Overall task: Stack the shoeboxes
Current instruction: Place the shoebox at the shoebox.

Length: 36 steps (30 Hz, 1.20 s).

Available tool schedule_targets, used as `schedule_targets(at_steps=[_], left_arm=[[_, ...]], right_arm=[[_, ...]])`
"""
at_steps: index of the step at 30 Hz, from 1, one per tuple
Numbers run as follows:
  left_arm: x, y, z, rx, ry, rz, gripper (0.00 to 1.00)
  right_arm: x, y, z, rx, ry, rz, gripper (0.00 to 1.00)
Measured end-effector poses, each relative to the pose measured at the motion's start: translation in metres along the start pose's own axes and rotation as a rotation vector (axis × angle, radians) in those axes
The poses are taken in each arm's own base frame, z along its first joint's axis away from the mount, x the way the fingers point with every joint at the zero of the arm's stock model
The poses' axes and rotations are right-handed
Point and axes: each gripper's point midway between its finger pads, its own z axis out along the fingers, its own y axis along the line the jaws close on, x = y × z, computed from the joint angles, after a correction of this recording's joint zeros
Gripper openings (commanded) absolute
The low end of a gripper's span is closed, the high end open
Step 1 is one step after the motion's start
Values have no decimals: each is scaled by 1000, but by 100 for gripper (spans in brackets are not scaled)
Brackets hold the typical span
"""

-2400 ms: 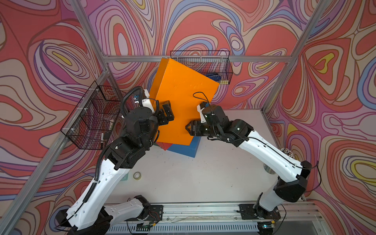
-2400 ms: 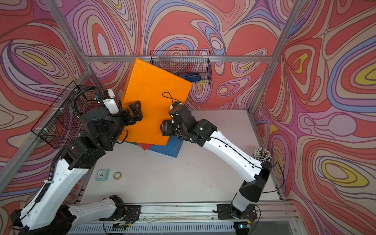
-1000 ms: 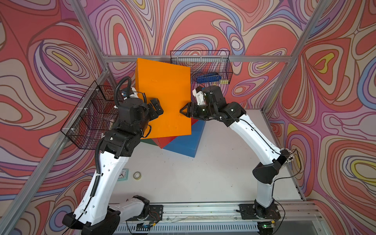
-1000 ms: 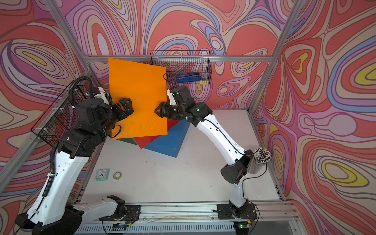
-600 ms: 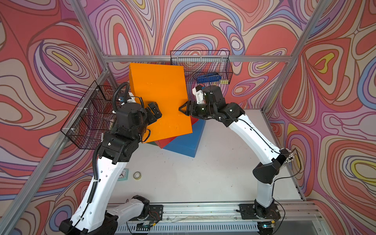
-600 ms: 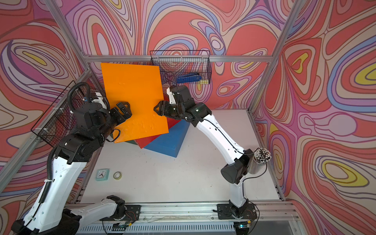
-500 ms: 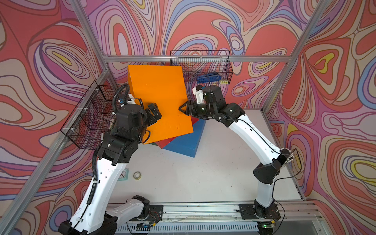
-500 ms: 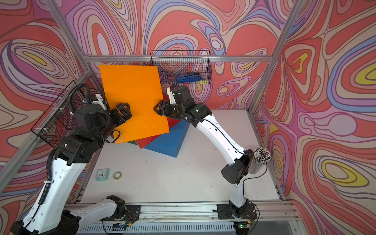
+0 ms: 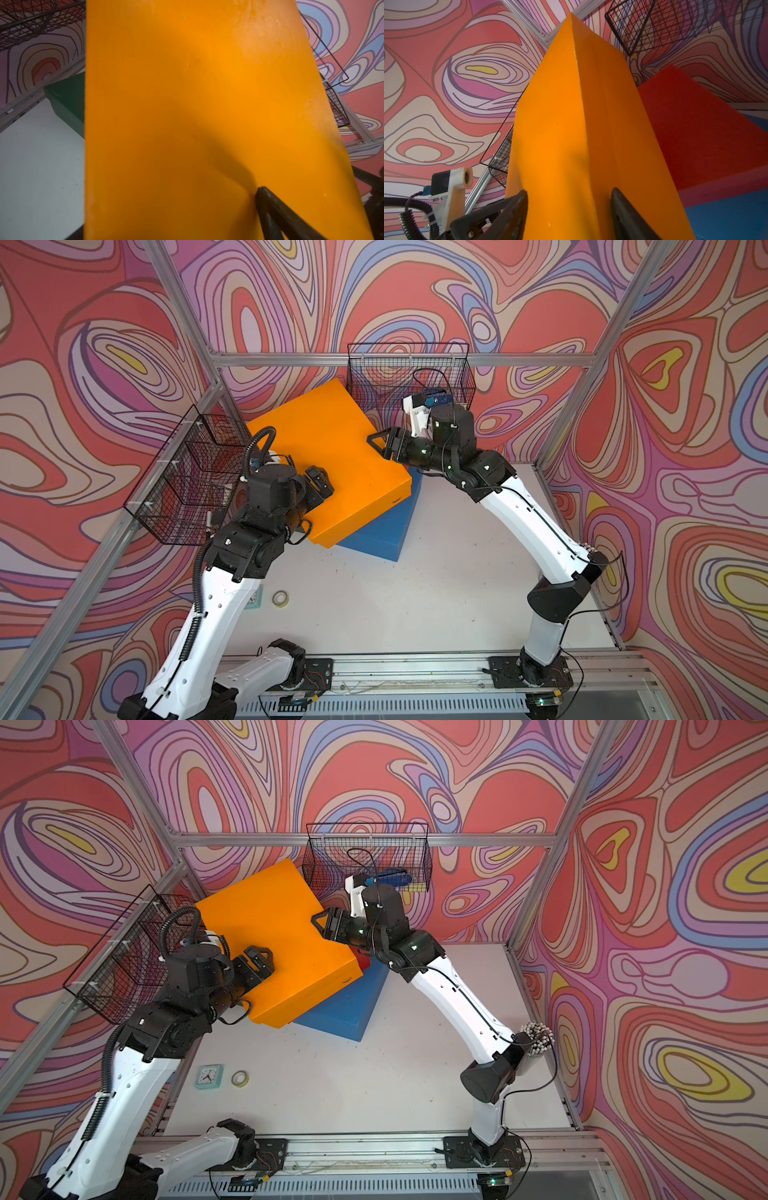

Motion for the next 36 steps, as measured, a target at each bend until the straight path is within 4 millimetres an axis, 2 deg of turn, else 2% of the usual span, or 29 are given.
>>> schedule_targets(at_steps=[5,15,25,29,36], left_arm=[[4,-1,10,-15,21,6,94],[-3,-2,13,-50,9,42,96],[7,2,39,-91,53,53,97],[4,5,48,-100,66,46,97],[-6,11,58,-115,78,31,100]], right_arm=[[-3,-6,2,26,-21,-9,65],[0,-20,14,57,-9,-9,67],[-4,-56,36,80,31,29,69],[-3,-64,44,69,49,46,72],[-5,-64,47,35,58,53,82]])
